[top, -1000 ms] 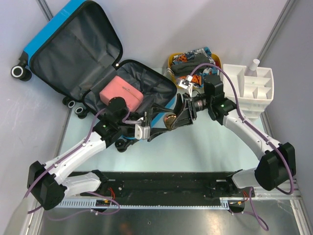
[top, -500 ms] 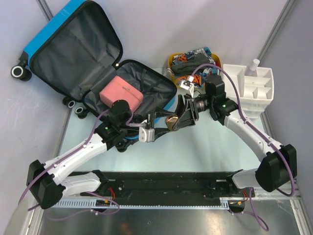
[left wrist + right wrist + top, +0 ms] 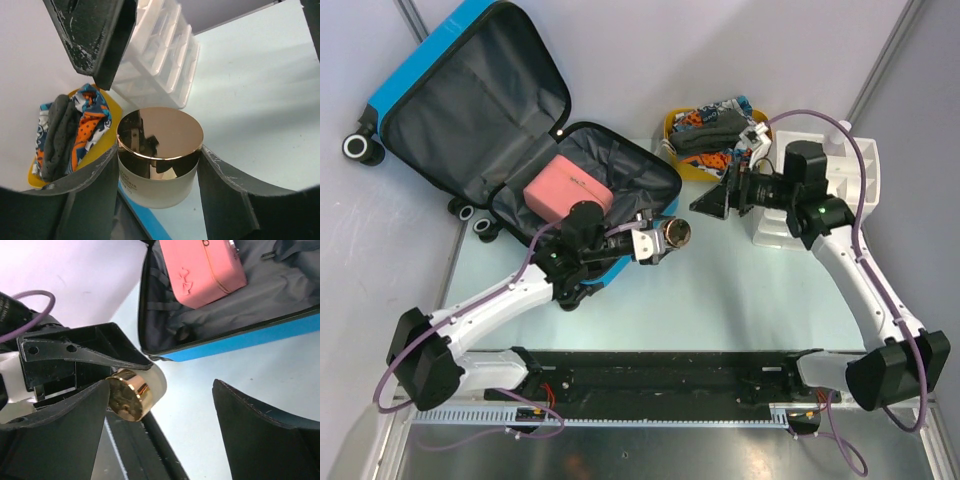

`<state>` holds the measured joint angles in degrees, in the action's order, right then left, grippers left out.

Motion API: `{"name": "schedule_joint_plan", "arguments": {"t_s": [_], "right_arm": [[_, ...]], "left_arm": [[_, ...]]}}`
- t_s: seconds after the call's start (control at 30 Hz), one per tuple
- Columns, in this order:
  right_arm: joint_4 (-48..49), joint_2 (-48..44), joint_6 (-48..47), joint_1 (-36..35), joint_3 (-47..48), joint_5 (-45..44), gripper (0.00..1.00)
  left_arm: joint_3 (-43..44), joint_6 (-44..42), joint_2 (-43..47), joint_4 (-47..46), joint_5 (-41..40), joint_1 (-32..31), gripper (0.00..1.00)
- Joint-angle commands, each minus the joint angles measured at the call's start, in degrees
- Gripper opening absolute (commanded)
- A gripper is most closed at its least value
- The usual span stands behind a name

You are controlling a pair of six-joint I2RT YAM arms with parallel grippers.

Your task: Open, take out, and arrange the luggage

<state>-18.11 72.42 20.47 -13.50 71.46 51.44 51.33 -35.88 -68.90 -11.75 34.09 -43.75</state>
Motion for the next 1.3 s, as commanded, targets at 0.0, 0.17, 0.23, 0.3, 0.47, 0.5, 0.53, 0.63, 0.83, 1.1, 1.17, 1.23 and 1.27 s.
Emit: {"name": "schedule_joint_plan", "arguments": {"t_s": [0.0, 0.17, 0.23, 0.3, 0.47, 0.5, 0.53, 0.63, 0.83, 1.1, 1.17, 1.23, 1.27], "right_arm": [[-10.1, -2.0, -9.2, -6.3, 5.1, -16.6, 0.89], [-10.9, -1.9, -12.6, -12.2, 5.4, -22.3, 0.94], [-11.6, -1.6, -14.0, -14.2, 5.4, -26.5, 0.95], [-11.5, -1.3, -14.3, -15.1, 5.4, -29.5, 0.95], [-9.6, 0.0, -13.1, -16.7, 5.5, -30.6, 0.93], [-9.6, 0.0, -12.6, -17.3, 5.7, -29.1, 0.93], [-9.4, 0.1, -12.3, -17.7, 5.7, -28.2, 0.94], [-9.5, 0.5, -12.1, -19.4, 5.9, -27.9, 0.94], [-10.5, 1.5, -13.2, -19.6, 5.8, -29.9, 0.94], [-9.6, 1.6, -13.5, -18.6, 5.5, -31.8, 0.56], [-9.4, 1.4, -13.6, -18.2, 5.5, -32.3, 0.37], [-9.3, 1.2, -13.4, -17.9, 5.6, -32.5, 0.26], [-9.3, 1.1, -13.0, -17.1, 5.6, -32.6, 0.18]], "left_arm": [[4.7, 5.9, -0.8, -2.8, -4.6, -0.2, 0.00], [5.7, 8.1, -2.0, -2.8, -4.3, -0.2, 0.00], [5.8, 8.6, -2.3, -2.9, -4.2, -0.2, 0.00], [6.0, 9.2, -2.5, -3.1, -3.8, -0.2, 0.00], [6.6, 10.1, -3.8, -3.1, -3.8, -0.3, 0.00], [6.7, 10.1, -4.2, -3.1, -4.2, -0.3, 0.00], [6.7, 10.1, -4.3, -3.1, -4.4, -0.3, 0.00], [6.9, 9.8, -4.6, -3.1, -4.6, -0.3, 0.00], [7.3, 9.9, -4.8, -3.3, -4.8, -0.3, 0.00], [7.6, 9.6, -5.5, -3.5, -5.0, -0.3, 0.02], [7.7, 9.8, -5.6, -3.5, -5.4, -0.3, 0.08], [7.6, 9.8, -5.5, -3.5, -5.7, -0.3, 0.20], [7.6, 9.5, -5.5, -3.5, -5.9, -0.3, 0.27]]}}
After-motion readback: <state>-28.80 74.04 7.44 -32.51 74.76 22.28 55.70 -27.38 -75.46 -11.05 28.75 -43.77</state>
